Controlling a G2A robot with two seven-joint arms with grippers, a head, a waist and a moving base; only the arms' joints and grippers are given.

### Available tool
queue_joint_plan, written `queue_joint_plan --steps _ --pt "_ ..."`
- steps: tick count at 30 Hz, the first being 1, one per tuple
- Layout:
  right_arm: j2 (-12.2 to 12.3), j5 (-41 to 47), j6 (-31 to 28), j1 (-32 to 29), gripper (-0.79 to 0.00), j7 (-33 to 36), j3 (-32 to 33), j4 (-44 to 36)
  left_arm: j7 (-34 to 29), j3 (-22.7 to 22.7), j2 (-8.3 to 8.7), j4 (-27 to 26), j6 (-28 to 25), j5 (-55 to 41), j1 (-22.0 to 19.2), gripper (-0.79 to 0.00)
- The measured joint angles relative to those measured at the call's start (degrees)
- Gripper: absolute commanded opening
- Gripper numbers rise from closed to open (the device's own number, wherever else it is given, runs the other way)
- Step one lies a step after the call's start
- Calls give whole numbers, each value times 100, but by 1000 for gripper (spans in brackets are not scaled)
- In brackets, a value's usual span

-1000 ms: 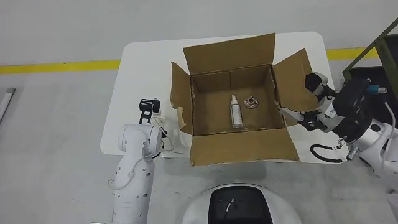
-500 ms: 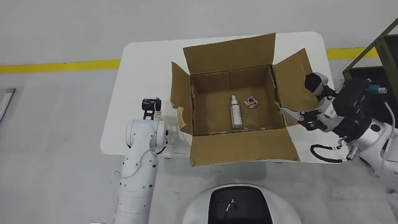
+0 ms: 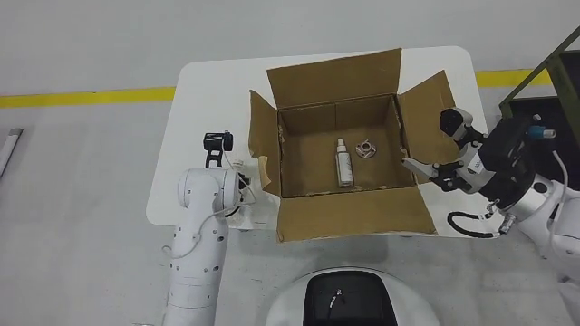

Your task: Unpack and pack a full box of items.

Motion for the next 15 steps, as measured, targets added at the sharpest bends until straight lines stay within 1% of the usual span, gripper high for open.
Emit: queue_joint_plan --steps 5,11,13,15 --pt "-34 -296 603 460 0 541 -683 210 -54 -126 20 -276 -87 6 -67 0" --pt "-135 -786 1288 1212 0 855 -1670 898 -64 -145 23 -309 -108 -1 -79 0" --pt "-154 -824 1408 1313 0 844 -1822 1049 -63 -145 23 -309 -107 -1 -78 0" --pt "-153 -822 1397 1309 0 840 -1814 1040 -63 -144 23 -309 -107 -1 -78 0"
